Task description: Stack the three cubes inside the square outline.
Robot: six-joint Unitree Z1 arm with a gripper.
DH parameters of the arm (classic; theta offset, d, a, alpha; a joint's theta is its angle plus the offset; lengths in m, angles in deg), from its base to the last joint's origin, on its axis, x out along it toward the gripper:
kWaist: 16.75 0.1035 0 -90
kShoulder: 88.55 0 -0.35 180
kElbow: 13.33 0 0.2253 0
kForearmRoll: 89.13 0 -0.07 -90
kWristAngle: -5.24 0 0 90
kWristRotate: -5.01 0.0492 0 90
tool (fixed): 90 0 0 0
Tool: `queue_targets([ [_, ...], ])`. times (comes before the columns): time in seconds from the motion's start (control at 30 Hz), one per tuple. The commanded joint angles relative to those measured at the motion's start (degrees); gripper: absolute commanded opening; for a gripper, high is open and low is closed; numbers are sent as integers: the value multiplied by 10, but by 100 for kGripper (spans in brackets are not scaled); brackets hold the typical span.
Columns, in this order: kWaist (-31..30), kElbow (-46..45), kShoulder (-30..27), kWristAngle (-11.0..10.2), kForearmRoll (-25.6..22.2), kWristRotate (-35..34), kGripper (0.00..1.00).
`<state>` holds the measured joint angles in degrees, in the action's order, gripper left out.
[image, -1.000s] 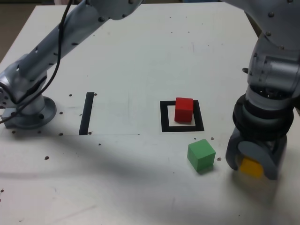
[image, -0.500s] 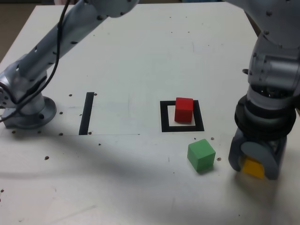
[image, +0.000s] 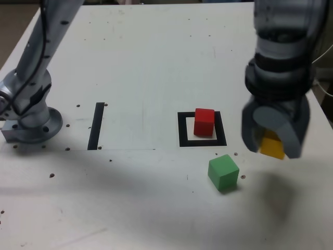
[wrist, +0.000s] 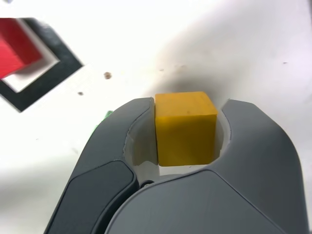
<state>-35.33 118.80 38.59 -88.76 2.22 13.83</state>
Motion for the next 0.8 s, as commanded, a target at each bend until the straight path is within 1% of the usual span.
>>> queue_targets([
  [0.0, 9, -18, -19, 6, 0, 2, 15],
  [0.23, 42, -87, -84, 10, -10, 2, 15],
  [0.4, 77, -121, -130, 2, -19, 5, 15],
  [0.6, 112, -157, -149, 0, -31, 1, 15],
  [0.77, 127, -189, -153, -4, -32, -47, 15],
])
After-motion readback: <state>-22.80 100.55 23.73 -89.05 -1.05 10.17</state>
